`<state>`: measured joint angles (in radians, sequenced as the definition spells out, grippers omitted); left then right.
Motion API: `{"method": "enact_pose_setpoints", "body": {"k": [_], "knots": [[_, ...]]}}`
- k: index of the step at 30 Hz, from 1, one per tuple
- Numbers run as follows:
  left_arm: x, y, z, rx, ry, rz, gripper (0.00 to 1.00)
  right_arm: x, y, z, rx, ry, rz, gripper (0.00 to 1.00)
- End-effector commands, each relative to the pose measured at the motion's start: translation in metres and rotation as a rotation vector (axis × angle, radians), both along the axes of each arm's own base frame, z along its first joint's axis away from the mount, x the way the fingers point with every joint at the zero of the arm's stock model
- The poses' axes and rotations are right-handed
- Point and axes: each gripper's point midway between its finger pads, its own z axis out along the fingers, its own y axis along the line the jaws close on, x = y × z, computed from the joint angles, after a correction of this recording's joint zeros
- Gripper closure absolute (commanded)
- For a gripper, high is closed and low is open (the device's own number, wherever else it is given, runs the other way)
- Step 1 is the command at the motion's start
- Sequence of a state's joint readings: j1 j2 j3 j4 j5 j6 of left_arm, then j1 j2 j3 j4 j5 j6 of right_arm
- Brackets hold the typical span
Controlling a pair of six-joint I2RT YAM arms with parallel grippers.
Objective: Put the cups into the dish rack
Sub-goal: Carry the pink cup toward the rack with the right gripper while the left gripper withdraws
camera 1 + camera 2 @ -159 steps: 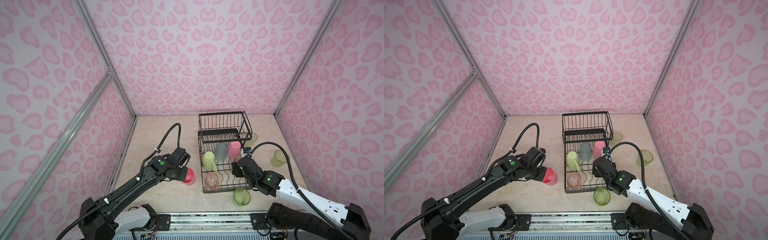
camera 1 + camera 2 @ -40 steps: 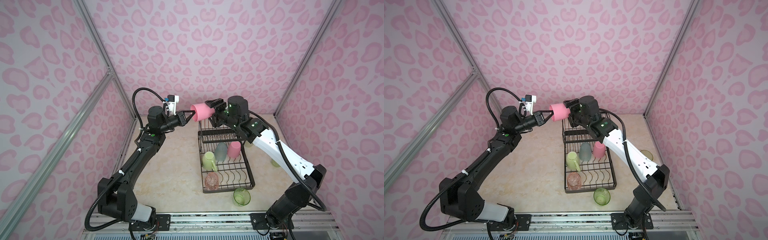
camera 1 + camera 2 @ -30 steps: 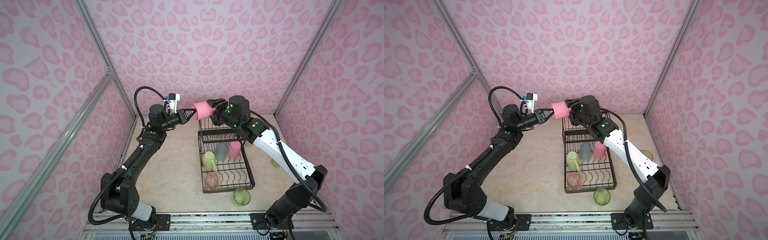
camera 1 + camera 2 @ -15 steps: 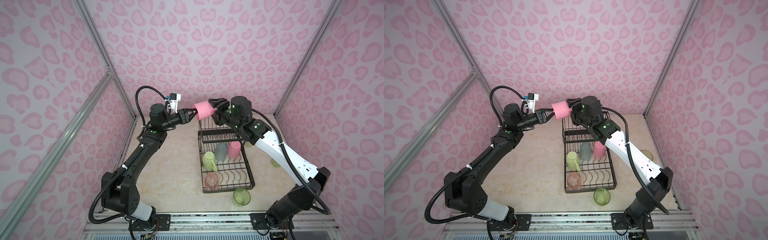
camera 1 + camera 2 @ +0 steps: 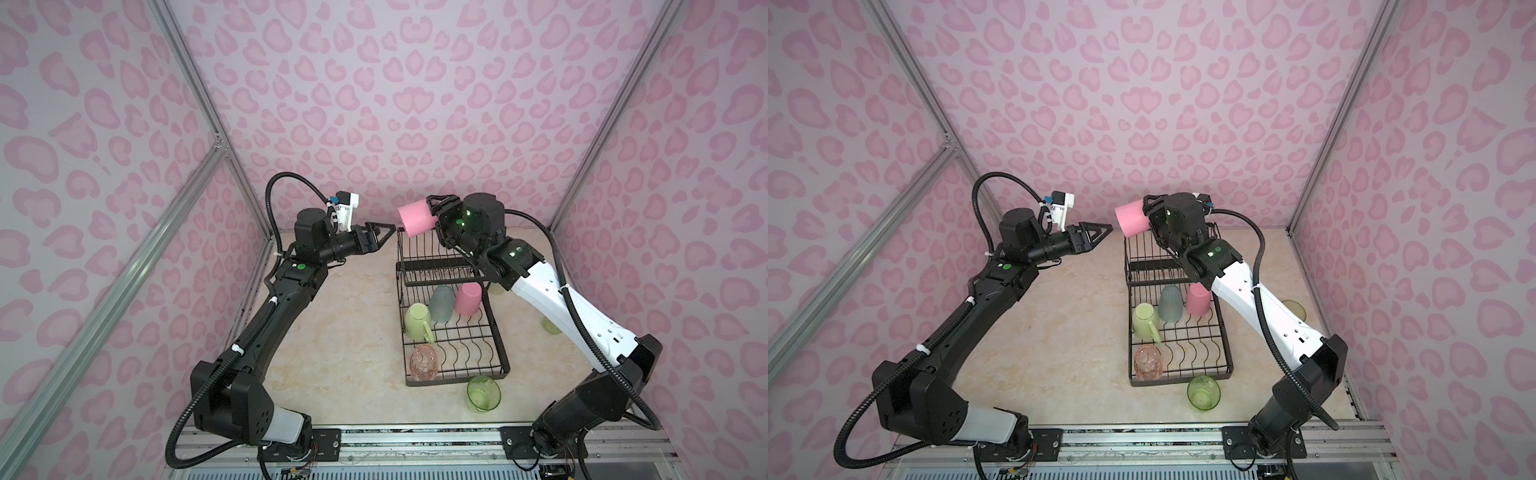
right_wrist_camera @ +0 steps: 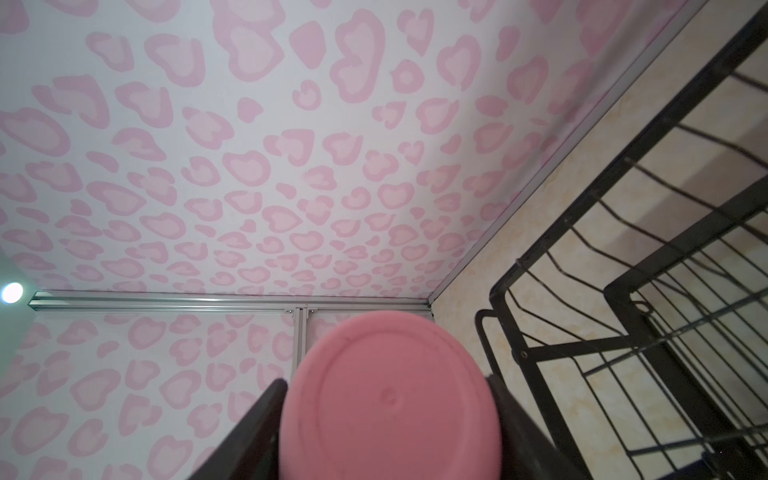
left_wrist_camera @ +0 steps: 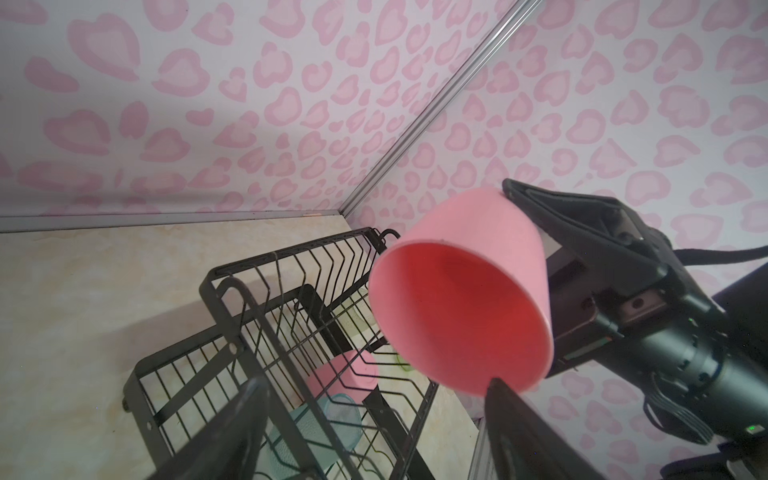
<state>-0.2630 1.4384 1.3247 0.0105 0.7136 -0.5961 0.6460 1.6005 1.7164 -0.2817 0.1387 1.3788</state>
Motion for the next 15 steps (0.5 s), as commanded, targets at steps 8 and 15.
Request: {"method": "enact_pose_setpoints", "body": {"k": [8,15], "knots": [[-0.008,0.035,-0.008,0.173,0.045,0.150,0.08,0.011,-0.026,-0.010,-0.346,-0.106,-0.099,0.40],[-0.008,0.078,-0.038,0.366,0.150,0.361,0.05,-0.007,-0.030,-0.002,-0.639,-0.207,-0.119,0.39]]}}
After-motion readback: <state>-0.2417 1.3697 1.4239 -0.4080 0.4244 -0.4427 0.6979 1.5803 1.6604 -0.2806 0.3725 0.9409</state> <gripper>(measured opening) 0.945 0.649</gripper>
